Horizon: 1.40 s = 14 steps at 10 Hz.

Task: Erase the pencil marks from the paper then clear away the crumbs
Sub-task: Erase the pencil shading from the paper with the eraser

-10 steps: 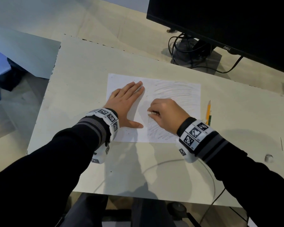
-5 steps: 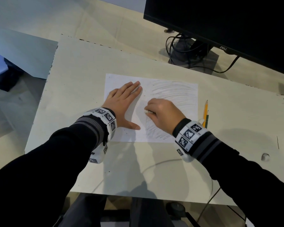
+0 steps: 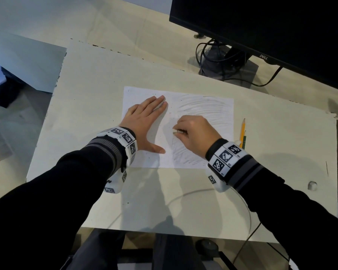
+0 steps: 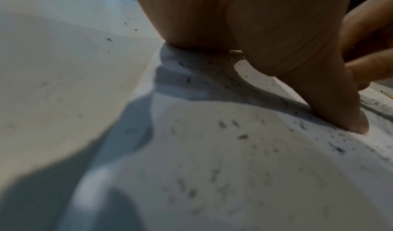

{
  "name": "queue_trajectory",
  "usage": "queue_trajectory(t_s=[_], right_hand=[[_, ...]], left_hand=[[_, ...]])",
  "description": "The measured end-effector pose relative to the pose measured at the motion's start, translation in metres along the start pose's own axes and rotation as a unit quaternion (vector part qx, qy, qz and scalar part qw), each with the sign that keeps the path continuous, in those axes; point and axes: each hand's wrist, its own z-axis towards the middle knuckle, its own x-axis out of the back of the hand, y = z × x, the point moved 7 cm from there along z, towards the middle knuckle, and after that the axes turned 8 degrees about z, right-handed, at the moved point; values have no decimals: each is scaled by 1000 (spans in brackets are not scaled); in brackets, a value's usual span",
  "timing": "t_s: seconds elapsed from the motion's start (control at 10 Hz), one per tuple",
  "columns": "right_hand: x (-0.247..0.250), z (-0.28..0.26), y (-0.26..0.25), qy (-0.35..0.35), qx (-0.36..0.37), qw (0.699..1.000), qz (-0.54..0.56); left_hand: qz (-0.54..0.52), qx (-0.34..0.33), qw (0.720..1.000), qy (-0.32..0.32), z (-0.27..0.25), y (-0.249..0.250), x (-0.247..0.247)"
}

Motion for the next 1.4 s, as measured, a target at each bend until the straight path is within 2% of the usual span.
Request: queue_trajectory(t_s=[0.1, 0.2, 0.3, 0.4, 0.5, 0.6, 0.7, 0.8, 0.9, 1.0, 1.1, 1.2, 1.3, 1.4], right_hand=[[-15, -14, -14, -56, 27, 998, 9], [-12, -9, -9, -70, 6, 998, -2], [-5, -4, -2, -18, -12, 1000, 7], [-21, -22, -15, -70, 21, 997, 24], [-16, -15, -8, -72, -2, 997, 16], [-6, -7, -2, -13, -19, 1000, 15], [-25, -26, -18, -68, 24, 997, 28], [-23, -23, -14, -94, 16, 995, 15], [-11, -12, -2, -32, -13, 999, 14], [-27, -29, -17, -78, 28, 996, 34], [-27, -28, -13, -108, 20, 993, 32], [-11, -17, 0, -32, -11, 999, 31], [-27, -32, -13, -81, 21, 996, 43], [-24, -31, -8, -98, 7, 995, 36]], left_hand=[[2, -1, 1000, 5, 0, 1, 1], [4, 0, 1000, 6, 0, 1, 1], [9, 0, 1000, 3, 0, 1, 0], [7, 0, 1000, 7, 0, 1, 1], [9, 0, 1000, 8, 0, 1, 1], [7, 0, 1000, 3, 0, 1, 0], [7, -1, 1000, 7, 0, 1, 0], [8, 0, 1000, 9, 0, 1, 0], [8, 0, 1000, 5, 1, 1, 0], [6, -1, 1000, 8, 1, 1, 0], [4, 0, 1000, 12, 1, 0, 0], [8, -2, 1000, 10, 1, 0, -1], [11, -1, 1000, 13, 0, 1, -1], [9, -1, 1000, 11, 0, 0, 0]])
